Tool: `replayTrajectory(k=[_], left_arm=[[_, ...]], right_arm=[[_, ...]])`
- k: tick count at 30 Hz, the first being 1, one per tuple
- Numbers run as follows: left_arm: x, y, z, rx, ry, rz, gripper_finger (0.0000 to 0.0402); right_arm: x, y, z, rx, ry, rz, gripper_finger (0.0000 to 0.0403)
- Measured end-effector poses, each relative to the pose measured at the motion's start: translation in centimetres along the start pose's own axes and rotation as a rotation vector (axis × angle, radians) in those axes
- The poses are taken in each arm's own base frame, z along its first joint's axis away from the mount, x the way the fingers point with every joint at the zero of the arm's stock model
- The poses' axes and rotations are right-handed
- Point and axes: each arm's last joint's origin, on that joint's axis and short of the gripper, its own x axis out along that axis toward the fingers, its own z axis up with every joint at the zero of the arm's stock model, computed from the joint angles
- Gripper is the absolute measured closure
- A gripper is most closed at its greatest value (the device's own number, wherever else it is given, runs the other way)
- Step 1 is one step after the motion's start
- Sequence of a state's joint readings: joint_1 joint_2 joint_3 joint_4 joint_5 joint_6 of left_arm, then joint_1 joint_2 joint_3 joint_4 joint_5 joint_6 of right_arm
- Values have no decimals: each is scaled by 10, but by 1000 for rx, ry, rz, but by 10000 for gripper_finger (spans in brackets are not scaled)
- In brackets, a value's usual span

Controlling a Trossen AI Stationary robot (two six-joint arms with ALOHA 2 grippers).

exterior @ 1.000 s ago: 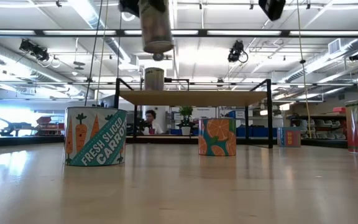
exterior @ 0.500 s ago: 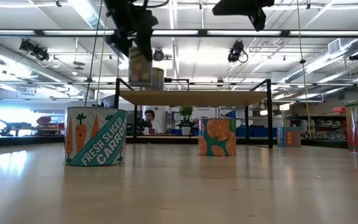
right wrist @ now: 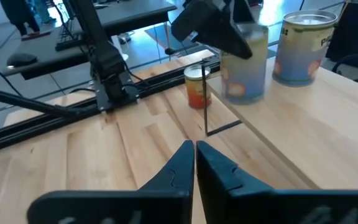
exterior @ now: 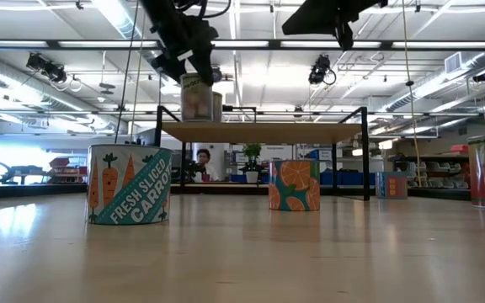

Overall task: Pick and place cans onto a shelf
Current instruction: Put the canned peaches on the shelf aligned with the other canned peaches

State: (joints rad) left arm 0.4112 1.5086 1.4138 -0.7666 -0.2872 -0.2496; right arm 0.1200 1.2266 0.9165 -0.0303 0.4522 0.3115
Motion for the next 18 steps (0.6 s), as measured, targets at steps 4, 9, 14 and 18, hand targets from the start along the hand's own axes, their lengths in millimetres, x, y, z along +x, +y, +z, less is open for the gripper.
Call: replayTrajectory(k=[4, 9, 14, 18], left_arm=[[6, -1, -1, 17, 20, 14, 46], [5, 0, 0, 53, -5, 49, 45], [5, 0, 2, 55, -22, 49, 45], [5, -1, 5, 34, -59, 62, 48]], right_arm=[[0, 0, 0, 2, 0, -1, 367], [0, 0, 1, 5, -8, 2, 355], [0, 0, 1, 7, -12, 4, 348], [0, 0, 1, 7, -12, 4, 347]])
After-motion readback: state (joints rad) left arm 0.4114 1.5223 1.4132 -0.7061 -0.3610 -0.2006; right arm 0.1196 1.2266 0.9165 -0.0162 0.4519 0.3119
